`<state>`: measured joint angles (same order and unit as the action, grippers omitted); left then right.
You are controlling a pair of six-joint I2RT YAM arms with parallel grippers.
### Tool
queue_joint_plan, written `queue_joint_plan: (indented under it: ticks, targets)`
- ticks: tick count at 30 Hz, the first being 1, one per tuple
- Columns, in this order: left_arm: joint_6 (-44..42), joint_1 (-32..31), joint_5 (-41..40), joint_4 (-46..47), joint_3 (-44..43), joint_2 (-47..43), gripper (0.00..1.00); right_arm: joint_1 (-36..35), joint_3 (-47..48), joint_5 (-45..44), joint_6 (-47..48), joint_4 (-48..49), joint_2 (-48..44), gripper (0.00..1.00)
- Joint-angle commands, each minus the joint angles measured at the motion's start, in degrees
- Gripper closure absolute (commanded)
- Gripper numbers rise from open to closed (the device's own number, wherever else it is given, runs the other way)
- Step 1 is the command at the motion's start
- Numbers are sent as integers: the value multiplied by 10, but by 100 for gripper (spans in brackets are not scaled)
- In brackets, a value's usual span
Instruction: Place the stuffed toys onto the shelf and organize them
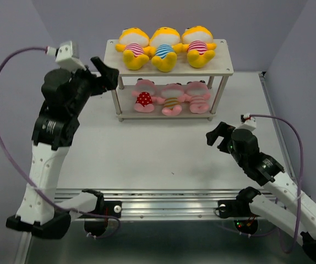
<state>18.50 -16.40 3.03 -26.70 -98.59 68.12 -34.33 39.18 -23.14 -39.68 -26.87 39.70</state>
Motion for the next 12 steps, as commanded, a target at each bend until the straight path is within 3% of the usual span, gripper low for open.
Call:
queue_joint_plan:
  ticks: [1, 2, 3, 5, 7, 12]
  targets:
    - [158, 1, -164, 86, 228, -166, 1, -1, 25, -55, -10, -16, -18, 0]
    - [190, 1, -183, 87, 326, -235, 1, -1, 27, -67, -8, -20, -23, 0]
    - [252, 1, -194, 85, 368, -265, 1, -1, 33, -72, -8, -31, -24, 0]
    - [282, 1, -204, 73, 462, -336, 1, -1, 38, -79, -6, -44, -26, 0]
    - [262, 1, -213, 43, 480, -358, 1, -1, 42, -81, -7, -54, -25, 0]
    - [253, 1, -248, -34, 432, -345, 1, -1, 41, -81, -18, -69, -24, 0]
